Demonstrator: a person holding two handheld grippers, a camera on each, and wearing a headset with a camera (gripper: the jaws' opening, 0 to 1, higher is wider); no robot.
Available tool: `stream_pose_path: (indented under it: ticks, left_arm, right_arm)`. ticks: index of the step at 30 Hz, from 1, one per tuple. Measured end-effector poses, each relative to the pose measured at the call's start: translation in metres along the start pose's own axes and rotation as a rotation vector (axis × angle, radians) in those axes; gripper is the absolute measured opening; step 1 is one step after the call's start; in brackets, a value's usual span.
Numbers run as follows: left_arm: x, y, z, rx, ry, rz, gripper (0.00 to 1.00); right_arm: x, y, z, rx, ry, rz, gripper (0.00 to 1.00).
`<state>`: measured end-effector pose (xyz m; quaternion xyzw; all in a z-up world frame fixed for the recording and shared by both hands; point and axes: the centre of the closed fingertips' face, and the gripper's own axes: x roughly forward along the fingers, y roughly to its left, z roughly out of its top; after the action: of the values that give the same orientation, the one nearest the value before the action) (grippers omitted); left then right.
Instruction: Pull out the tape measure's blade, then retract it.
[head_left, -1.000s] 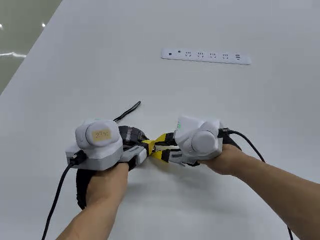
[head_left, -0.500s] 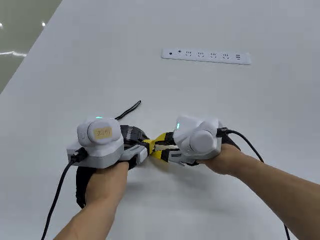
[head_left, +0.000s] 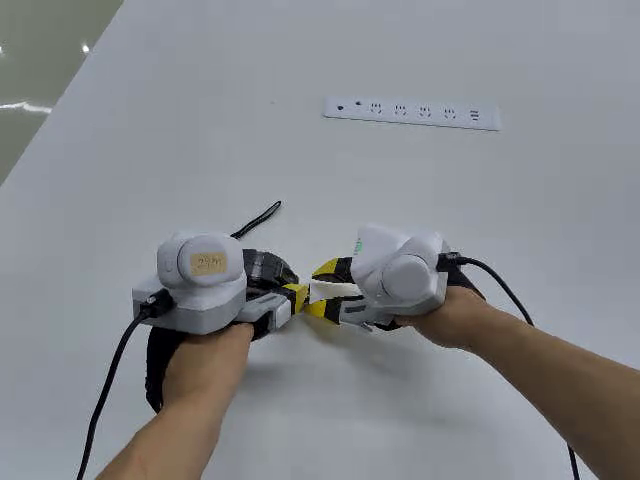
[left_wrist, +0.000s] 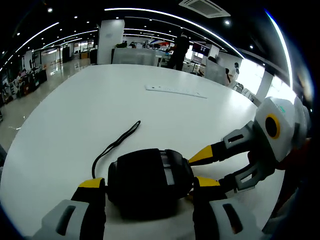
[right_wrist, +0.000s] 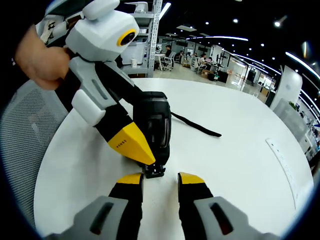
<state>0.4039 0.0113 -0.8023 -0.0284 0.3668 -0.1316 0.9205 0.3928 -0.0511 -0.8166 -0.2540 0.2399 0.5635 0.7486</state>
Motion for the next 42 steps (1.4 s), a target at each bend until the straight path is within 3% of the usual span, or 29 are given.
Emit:
stream_pose_path:
  ticks: [9,13,16,18,23,29,36,39,42]
  left_arm:
    - [-0.004,-0.002,-0.001,0.062,-0.003,-0.081,0.72]
    - [-0.004,-0.002,-0.001,0.063,-0.005,-0.083,0.79]
    - [-0.007,-0.003,-0.002,0.094,-0.013,-0.128,0.85]
    - [-0.01,-0.002,0.001,0.15,-0.023,-0.164,0.87]
    - [-0.013,-0.001,0.003,0.23,-0.03,-0.202,0.92]
    - [-0.016,-0.001,0.002,0.283,-0.025,-0.238,0.97]
    - [-0.024,-0.009,0.003,0.364,-0.026,-0.296,1.0]
    - [-0.028,-0.018,-0.002,0.388,-0.01,-0.36,1.0]
    - [-0.032,-0.018,-0.004,0.405,-0.014,-0.367,1.0]
  right_arm:
    - [-0.016,-0.007,-0.005,0.076,-0.018,-0.04,0.45]
    - [-0.017,-0.008,-0.006,0.079,-0.018,-0.042,0.54]
    - [-0.028,-0.014,-0.013,0.137,-0.025,-0.083,0.63]
    - [-0.04,-0.02,-0.019,0.181,-0.025,-0.119,0.67]
    - [-0.054,-0.023,-0.024,0.239,-0.049,-0.157,0.78]
    - [-0.069,-0.025,-0.031,0.275,-0.066,-0.2,0.89]
    - [-0.087,-0.024,-0.032,0.318,-0.115,-0.232,1.0]
    - [-0.093,-0.018,-0.035,0.313,-0.103,-0.227,1.0]
    - [-0.102,-0.015,-0.036,0.315,-0.109,-0.241,1.0]
